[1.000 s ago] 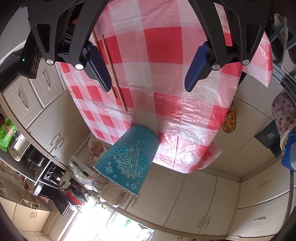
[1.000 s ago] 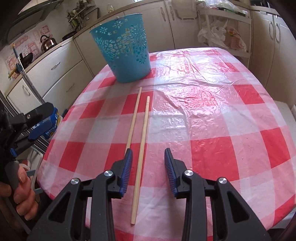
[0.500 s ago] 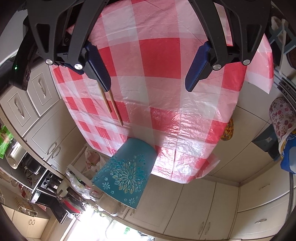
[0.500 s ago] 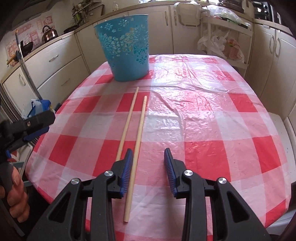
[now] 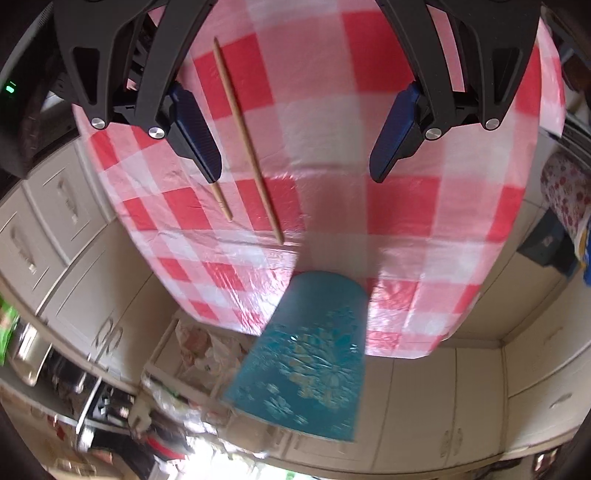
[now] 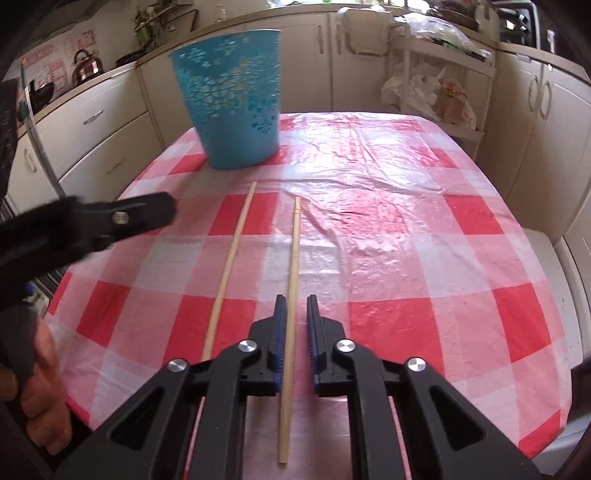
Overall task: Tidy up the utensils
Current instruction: 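Close the right gripper on a last chopstick while the left gripper grasps the other, then lift the left gripper's chopstick over the basket and release it while the right gripper holds its chopstick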
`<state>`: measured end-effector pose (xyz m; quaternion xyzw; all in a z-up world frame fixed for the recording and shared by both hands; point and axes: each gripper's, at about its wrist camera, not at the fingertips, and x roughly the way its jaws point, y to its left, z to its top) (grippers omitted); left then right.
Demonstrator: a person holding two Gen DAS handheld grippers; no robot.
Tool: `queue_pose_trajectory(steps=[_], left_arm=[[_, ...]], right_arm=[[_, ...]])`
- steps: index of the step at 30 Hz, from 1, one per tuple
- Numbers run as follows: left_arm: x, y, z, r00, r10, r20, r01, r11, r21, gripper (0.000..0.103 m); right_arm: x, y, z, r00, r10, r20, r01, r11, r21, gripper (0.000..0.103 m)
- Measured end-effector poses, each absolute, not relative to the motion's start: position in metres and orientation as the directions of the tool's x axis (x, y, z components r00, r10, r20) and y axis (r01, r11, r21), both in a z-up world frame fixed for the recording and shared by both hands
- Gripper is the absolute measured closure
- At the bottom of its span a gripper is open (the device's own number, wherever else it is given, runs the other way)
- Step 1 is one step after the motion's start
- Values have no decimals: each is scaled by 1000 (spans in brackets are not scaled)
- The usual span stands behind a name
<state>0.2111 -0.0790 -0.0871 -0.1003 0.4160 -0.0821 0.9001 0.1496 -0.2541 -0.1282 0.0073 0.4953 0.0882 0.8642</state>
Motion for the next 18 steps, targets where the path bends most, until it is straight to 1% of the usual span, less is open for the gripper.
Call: queue_pose_trajectory(steps=[5,7,8,9,10,12,13,14,15,16,18], left_arm=[[255,-116,-111,578,-127,-806,66,992,-109,25],[263,-122,-116,572,-84,-816,67,996,-55,25],[267,-126,-117,574,-74,-816,78,996,-35,33],[269,-129,-117,576,-59,-815,91,996,-7,46],[269,-130,-116,578,-52,-814,102,995,9,53],[265,-128,-115,578,-87,-811,152,988,2,81],[261,-124,-114,573,-103,-813,170,985,-4,86],[258,-120,-114,569,-113,-815,178,984,-12,93],[255,-116,-112,565,-126,-816,184,983,-25,95],[248,-107,-112,558,-144,-817,188,981,-44,96],[236,-96,-111,555,-162,-816,186,980,-68,98]], right_arm=[[153,-268,-128,494,161,-854,-112,986,121,93],[153,-268,-128,495,163,-854,-110,986,125,93],[154,-268,-128,495,163,-854,-109,986,125,93],[155,-268,-128,494,164,-854,-107,986,127,93],[156,-268,-128,493,166,-854,-105,986,131,93],[157,-267,-128,490,175,-854,-104,984,142,92],[158,-266,-128,488,178,-854,-106,984,145,90],[161,-264,-128,486,182,-855,-113,983,145,85],[165,-262,-129,486,177,-856,-118,984,136,80],[169,-259,-129,485,170,-858,-123,985,125,72],[175,-255,-131,480,163,-862,-130,985,114,71]])
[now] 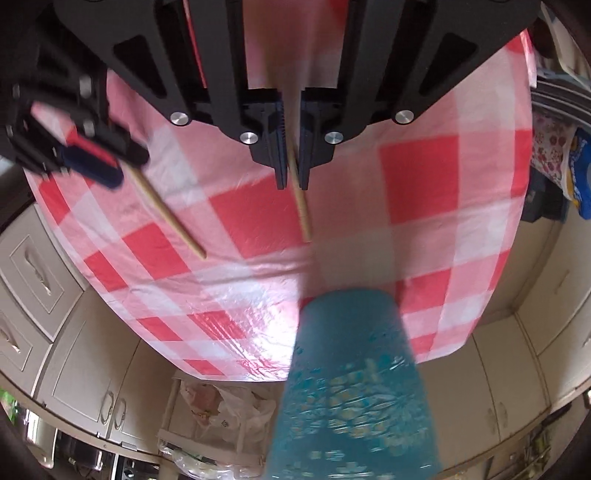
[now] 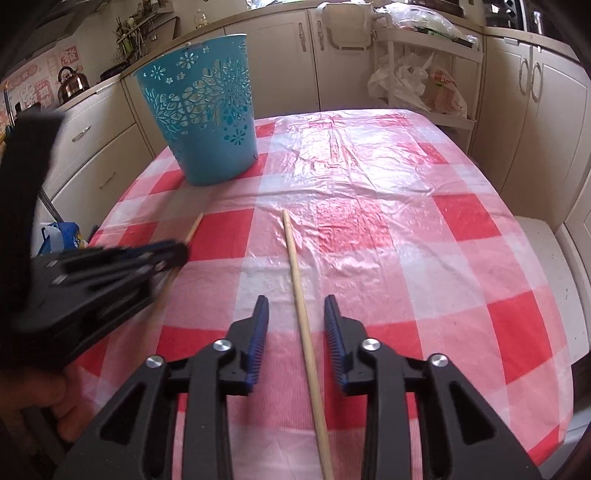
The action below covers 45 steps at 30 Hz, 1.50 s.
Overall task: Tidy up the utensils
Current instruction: 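Lift the left gripper's chopstick over the basket and release it while the right gripper holds its chopstick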
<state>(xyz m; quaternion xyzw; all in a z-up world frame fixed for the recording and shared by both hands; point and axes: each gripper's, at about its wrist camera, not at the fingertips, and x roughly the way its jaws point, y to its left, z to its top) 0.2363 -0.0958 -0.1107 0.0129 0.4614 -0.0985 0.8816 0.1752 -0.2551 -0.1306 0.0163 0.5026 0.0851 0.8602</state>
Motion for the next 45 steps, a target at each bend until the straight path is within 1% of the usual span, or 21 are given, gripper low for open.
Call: queue_pose_trajectory(steps=[1,4,5,8,10,12,14,16,18,19,21,23,28,33,35,40,45], left_arm=[[227,-86,-111,555,-180,-812,186,978,-89,98],[212,-67,-111,551,-224,-804,186,972,-144,98],[208,-61,-111,540,-254,-803,198,965,-172,98],[204,-54,-111,511,-285,-811,229,954,-191,97],[207,-55,-110,496,-289,-819,241,952,-190,92],[209,-55,-108,502,-273,-820,230,957,-177,72],[212,-57,-107,505,-266,-821,217,960,-178,65],[215,-61,-107,511,-258,-820,214,962,-170,64],[215,-69,-108,519,-234,-822,232,964,-128,64],[215,-74,-108,524,-214,-824,244,965,-95,66],[213,-78,-109,532,-191,-825,259,964,-57,89],[213,-78,-109,528,-197,-826,263,963,-62,98],[204,-76,-104,554,-207,-806,265,962,-65,99],[194,-76,-81,615,-209,-760,281,959,-36,99],[192,-77,-70,638,-211,-741,288,957,-25,99],[189,-78,-52,667,-227,-710,299,954,-25,99],[188,-79,-43,679,-250,-691,307,951,-42,99]], right_arm=[[177,-254,-131,478,161,-863,-135,985,109,71],[180,-248,-132,459,168,-873,-169,981,100,95],[179,-246,-132,452,177,-874,-179,978,105,96],[180,-244,-132,438,196,-877,-190,974,123,97],[185,-244,-133,427,201,-882,-190,973,129,96],[189,-242,-133,424,194,-885,-198,973,118,96],[193,-240,-134,419,188,-888,-213,971,106,96],[194,-238,-134,418,181,-890,-228,970,90,96],[193,-234,-134,425,168,-890,-245,967,65,96],[192,-234,-134,427,168,-888,-249,966,64,96],[192,-237,-134,427,182,-886,-243,967,81,97],[192,-244,-135,422,220,-880,-219,966,137,97],[193,-266,-135,412,355,-839,-145,935,324,97],[193,-276,-131,431,472,-769,-121,875,469,97],[194,-278,-128,439,498,-748,-120,857,501,97],[195,-277,-122,455,485,-747,-134,866,481,97],[193,-281,-117,470,504,-724,-141,853,502,97]])
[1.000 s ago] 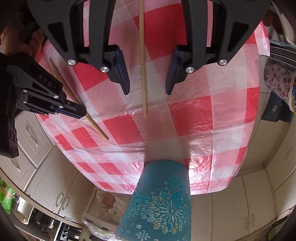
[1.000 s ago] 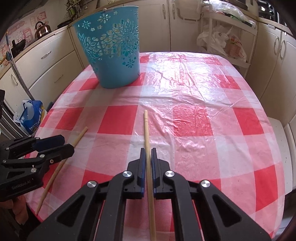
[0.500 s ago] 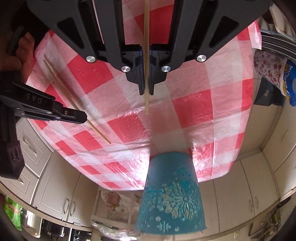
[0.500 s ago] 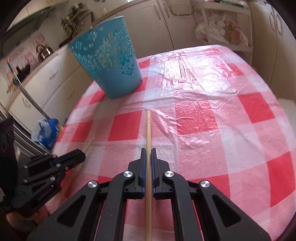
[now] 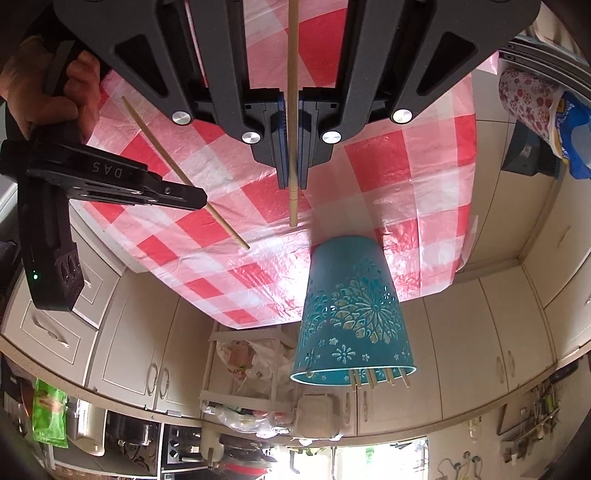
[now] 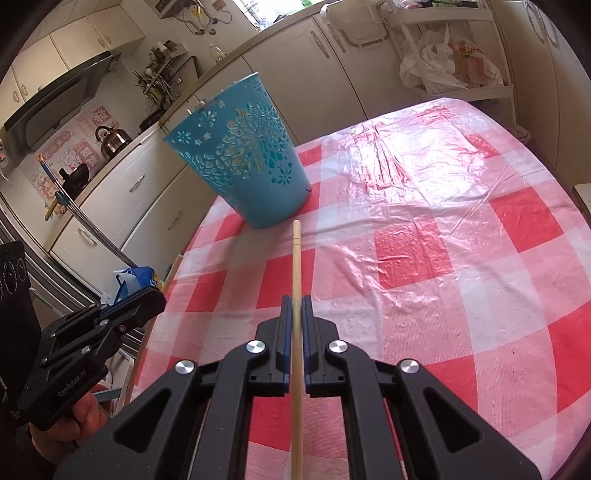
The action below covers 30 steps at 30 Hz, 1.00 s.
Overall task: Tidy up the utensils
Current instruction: 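Lift the left gripper's chopstick over the basket and release it while the right gripper holds its chopstick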
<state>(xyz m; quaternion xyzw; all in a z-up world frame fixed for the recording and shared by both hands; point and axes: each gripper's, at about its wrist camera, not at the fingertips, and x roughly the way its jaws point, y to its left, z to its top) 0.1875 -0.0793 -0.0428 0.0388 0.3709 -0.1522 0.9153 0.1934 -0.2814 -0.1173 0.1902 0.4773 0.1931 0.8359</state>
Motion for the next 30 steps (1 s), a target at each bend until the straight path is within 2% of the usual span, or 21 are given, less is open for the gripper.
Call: queue_pose_trajectory(steps=[4,9,16,23,30], left_arm=[[190,-71,-25,700,-304,-647,317,943,-101,99],[211,-40,45,809,-369,-457,318,929,-188,99],[281,-26,118,905,-366,-215,314,919,-239,99],[351,-32,131,938,-331,-108,285,908,-308,99],[405,-37,102,952,-274,-139,219,923,-316,99]], right_arm=[[196,-289,-117,478,530,-700,-117,828,548,97],[198,-293,-115,484,564,-669,-106,797,595,97],[201,-289,-104,500,589,-635,-123,774,622,97],[202,-290,-105,490,615,-617,-107,746,658,97],[203,-290,-112,469,633,-616,-99,731,675,97]])
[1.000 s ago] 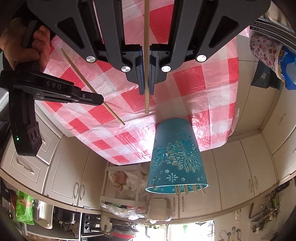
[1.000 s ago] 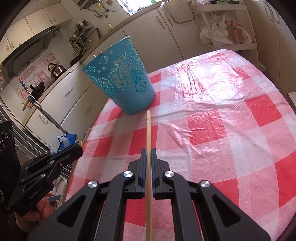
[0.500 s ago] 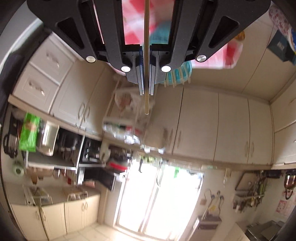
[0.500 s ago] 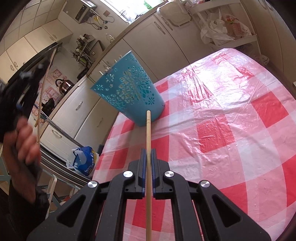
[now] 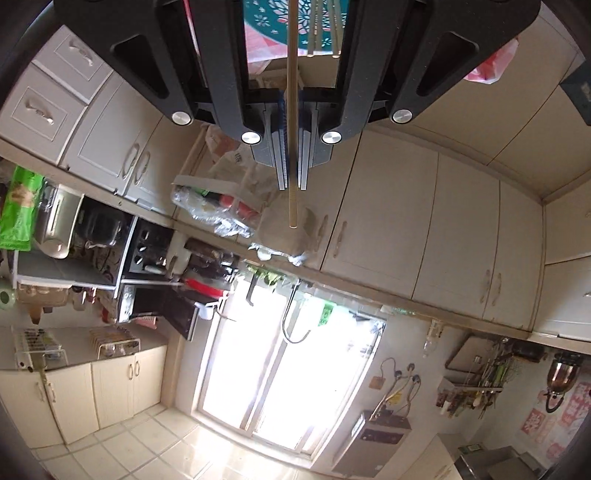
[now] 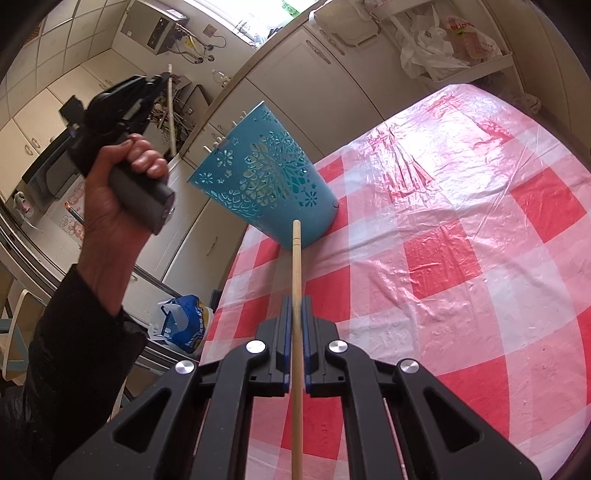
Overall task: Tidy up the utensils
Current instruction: 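Lift the left gripper's chopstick over the basket and release it while the right gripper holds its chopstick, then release the chopstick from the right gripper into the basket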
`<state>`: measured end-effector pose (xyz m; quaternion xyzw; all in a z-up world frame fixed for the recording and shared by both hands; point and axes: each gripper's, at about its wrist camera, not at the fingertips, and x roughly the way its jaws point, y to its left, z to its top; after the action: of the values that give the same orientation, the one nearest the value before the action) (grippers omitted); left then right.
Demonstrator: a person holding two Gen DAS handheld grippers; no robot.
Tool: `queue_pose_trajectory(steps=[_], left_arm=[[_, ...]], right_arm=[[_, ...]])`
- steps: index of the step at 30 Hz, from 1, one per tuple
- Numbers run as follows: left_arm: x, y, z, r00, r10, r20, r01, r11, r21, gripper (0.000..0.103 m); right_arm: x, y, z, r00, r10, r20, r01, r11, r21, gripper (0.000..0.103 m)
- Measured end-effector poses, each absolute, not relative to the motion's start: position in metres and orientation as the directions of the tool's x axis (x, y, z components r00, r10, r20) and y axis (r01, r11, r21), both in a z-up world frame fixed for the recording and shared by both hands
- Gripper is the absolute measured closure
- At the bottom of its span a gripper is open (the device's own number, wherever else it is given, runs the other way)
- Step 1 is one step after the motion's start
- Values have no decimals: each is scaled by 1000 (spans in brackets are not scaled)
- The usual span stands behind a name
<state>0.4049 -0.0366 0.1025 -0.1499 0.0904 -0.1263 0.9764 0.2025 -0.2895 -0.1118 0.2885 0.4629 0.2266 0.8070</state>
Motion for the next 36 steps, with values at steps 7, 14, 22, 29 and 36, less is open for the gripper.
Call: queue_pose_trajectory(steps=[7,14,22,29,36], left_arm=[[413,-32,77,947,-251,-199,187,938,-293,98],[404,-19,66,939,-255,-232,182,939,-293,98],[342,13,47,916,-281,-286,181,927,-329,68],[278,49,-3,890,-301,-342,148,901,-408,61],[232,73,-39,864,-286,-413,89,896,-435,47]], right_arm=[[203,-287,-108,486,619,-617,-107,743,661,97],[202,-291,-91,547,593,-591,-122,755,644,97],[262,-265,-1,722,574,-386,-262,744,615,97],[357,-195,36,826,469,-313,-279,822,496,97],[389,-157,-7,816,359,-454,-208,914,348,97]])
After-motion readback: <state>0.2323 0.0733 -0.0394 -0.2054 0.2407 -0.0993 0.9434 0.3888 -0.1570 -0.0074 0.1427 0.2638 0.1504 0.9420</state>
